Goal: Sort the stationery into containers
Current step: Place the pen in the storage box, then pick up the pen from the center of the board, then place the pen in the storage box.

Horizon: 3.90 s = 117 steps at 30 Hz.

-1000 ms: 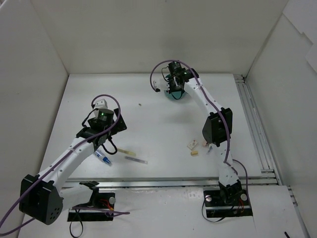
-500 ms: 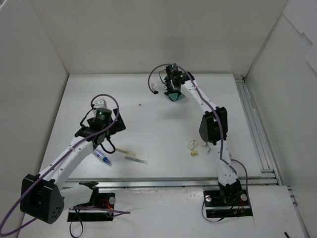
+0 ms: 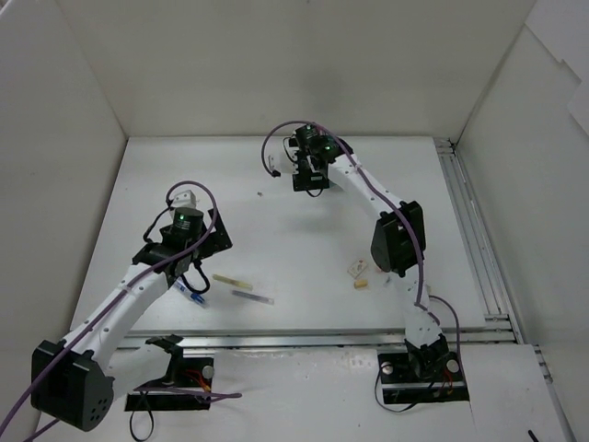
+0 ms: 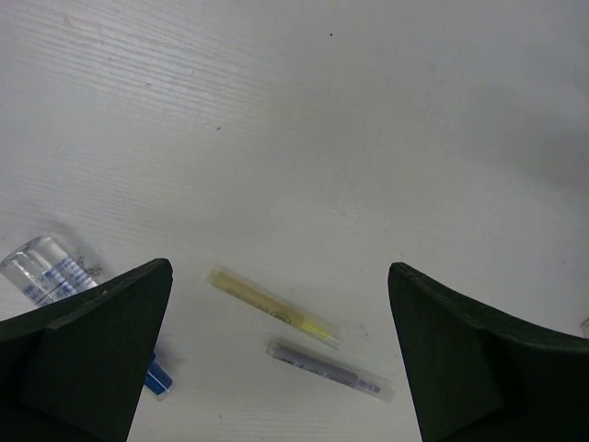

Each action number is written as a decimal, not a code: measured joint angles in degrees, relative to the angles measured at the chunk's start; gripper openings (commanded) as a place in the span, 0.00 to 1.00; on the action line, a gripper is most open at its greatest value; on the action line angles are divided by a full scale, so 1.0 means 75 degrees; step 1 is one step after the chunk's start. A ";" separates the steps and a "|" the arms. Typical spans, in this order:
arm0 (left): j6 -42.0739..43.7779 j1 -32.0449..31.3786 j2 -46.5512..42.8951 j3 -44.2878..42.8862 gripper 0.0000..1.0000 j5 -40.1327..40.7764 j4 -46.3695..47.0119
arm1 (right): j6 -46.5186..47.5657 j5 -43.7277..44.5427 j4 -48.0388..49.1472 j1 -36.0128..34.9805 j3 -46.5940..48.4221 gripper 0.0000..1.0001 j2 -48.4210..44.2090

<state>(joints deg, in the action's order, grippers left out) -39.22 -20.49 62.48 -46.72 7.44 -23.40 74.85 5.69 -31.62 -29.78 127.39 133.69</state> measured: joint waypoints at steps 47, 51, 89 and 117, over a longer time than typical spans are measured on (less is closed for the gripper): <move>-0.0189 0.0242 -0.2378 0.0577 1.00 0.0192 -0.0764 | -0.7822 -0.2031 0.6475 -0.4739 -1.0028 0.00 -0.4194; -0.0187 0.0242 -0.2273 0.0577 1.00 0.0192 -0.0755 | -0.7676 -0.1906 0.6228 -0.4779 -1.0182 0.00 -0.4433; 0.0332 0.1017 0.0067 -0.0315 1.00 0.0294 -0.0414 | 0.1017 0.0627 0.0114 0.0411 -0.1466 0.00 -0.1580; 0.0434 0.1247 0.0714 -0.0341 1.00 -0.0469 -0.0283 | 0.2165 0.1670 0.0880 -0.0044 -0.0697 0.37 0.0242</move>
<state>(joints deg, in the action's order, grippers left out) -35.97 -11.14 67.83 -49.28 3.92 -25.52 91.09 18.22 -25.02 -30.11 122.17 135.50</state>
